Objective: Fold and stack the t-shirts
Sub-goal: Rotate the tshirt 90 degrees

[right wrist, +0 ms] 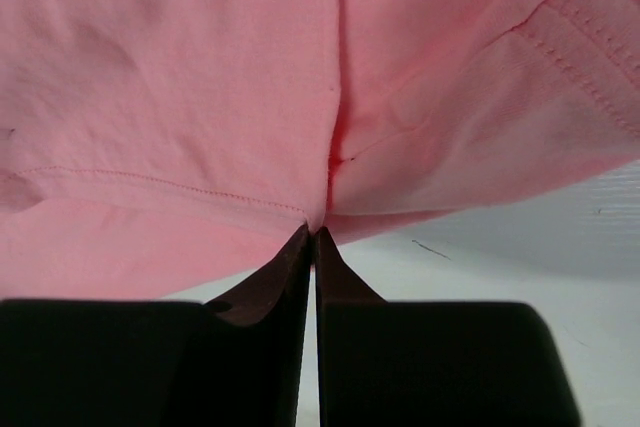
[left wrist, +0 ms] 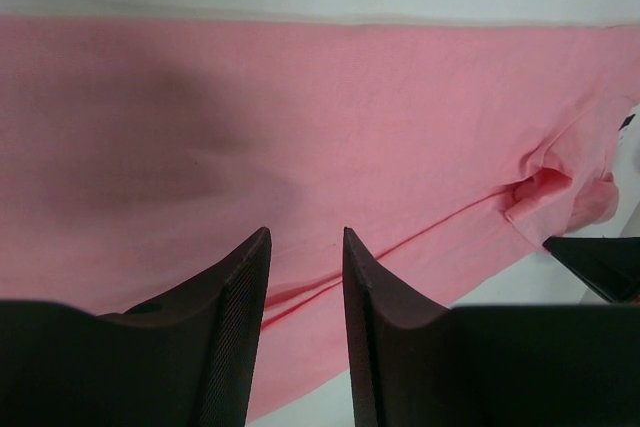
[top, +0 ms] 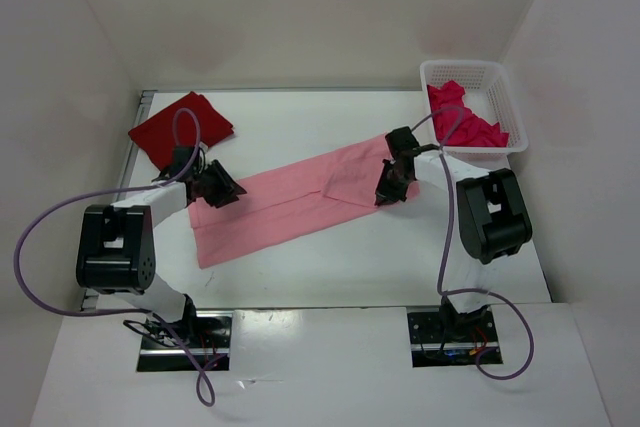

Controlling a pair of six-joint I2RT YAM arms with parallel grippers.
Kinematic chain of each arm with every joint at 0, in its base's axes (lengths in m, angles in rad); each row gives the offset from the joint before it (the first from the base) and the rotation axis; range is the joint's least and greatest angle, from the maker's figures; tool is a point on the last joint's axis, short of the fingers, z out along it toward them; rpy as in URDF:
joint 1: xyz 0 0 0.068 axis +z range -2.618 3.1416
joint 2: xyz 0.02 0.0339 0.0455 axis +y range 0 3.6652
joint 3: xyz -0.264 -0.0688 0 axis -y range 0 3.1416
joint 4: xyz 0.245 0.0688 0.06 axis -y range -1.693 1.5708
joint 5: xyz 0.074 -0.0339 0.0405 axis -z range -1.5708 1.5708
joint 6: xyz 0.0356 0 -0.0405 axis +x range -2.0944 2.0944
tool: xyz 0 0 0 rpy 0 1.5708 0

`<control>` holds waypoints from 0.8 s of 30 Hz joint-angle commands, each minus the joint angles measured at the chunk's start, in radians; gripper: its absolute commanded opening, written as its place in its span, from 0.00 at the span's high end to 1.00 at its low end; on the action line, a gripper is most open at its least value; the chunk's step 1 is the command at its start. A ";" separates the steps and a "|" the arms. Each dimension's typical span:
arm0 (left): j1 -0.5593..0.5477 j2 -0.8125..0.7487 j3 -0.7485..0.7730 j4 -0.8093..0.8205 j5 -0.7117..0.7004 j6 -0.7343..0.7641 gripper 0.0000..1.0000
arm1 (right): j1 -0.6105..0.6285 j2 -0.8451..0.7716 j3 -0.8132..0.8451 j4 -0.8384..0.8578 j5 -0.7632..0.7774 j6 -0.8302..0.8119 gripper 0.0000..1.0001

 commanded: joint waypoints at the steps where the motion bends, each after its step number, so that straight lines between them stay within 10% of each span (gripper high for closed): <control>1: -0.005 0.036 -0.003 0.034 -0.011 -0.011 0.58 | -0.017 -0.063 0.063 -0.046 0.021 -0.044 0.92; 12: -0.005 0.071 0.006 0.034 -0.021 -0.033 0.58 | -0.145 -0.110 0.037 -0.131 0.044 -0.128 0.97; 19: -0.005 0.081 0.015 0.025 -0.030 -0.023 0.58 | -0.146 -0.052 0.016 -0.094 0.025 -0.138 0.65; 24: -0.005 0.016 0.025 0.005 -0.039 -0.014 0.58 | -0.146 -0.104 0.095 -0.143 0.025 -0.147 0.62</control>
